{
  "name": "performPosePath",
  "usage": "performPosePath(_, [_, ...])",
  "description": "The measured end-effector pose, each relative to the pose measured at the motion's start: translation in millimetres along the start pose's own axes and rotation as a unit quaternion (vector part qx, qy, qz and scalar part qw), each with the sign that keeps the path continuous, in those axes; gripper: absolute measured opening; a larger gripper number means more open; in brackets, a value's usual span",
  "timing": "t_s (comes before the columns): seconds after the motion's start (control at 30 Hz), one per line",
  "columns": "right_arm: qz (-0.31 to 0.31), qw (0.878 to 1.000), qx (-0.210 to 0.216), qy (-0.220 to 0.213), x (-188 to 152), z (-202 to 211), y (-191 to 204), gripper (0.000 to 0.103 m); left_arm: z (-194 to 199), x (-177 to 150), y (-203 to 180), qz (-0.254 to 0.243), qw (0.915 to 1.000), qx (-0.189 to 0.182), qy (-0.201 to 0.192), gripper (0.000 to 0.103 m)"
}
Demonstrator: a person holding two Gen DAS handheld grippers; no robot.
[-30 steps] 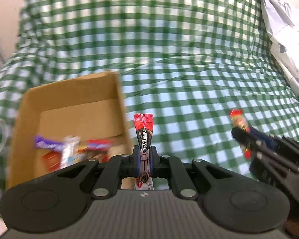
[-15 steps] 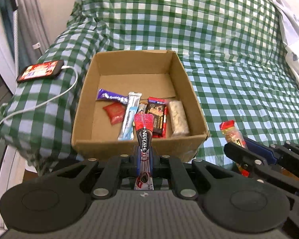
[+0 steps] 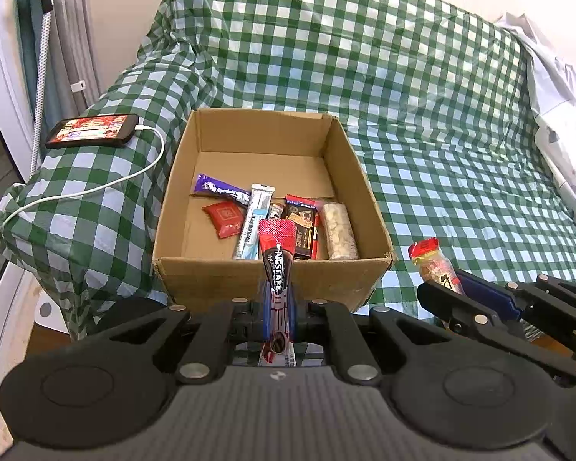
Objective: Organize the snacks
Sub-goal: 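Carry the Nescafe stick and red-gold candy toward the box with both tools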
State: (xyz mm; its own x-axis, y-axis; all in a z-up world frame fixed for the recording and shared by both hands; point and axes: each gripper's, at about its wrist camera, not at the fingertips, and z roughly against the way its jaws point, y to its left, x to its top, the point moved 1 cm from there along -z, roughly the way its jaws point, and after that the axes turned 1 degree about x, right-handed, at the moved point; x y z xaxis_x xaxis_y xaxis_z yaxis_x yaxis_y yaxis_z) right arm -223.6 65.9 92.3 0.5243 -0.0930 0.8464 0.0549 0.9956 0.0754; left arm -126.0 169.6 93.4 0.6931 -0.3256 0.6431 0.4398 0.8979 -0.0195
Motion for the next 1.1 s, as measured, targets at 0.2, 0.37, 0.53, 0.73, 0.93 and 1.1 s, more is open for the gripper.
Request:
performPosePath(0.2, [0.012, 1.000, 0.001, 0.001, -0.4, 1.1, 3.4, 0.019, 0.7, -1.0, 1.9, 0.006, 1.0000, -0.001, -0.001, 0.009])
performPosePath(0.37, [0.012, 1.000, 0.002, 0.002, -0.2, -0.6, 2.1, 0.019, -0.6, -0.9, 2.0, 0.007, 1.0000, -0.001, 0.000, 0.009])
performPosePath(0.53, [0.012, 1.000, 0.003, 0.003, 0.2, -1.9, 2.5, 0.019, -0.8, -0.8, 2.0, 0.007, 1.0000, -0.001, 0.000, 0.009])
performPosePath(0.73, [0.011, 1.000, 0.004, 0.005, -2.3, -5.7, 0.9, 0.019, -4.0, -3.8, 3.2, 0.006, 1.0000, 0.000, 0.004, 0.009])
performPosePath(0.93, [0.011, 1.000, 0.005, 0.005, -2.8, -6.6, 0.7, 0.019, -5.8, -5.0, 4.1, 0.006, 1.0000, 0.000, 0.006, 0.009])
performPosePath(1.1, [0.011, 1.000, 0.005, 0.006, -2.8, -6.5, 1.0, 0.019, -6.6, -5.5, 4.4, 0.005, 1.0000, 0.000, 0.007, 0.009])
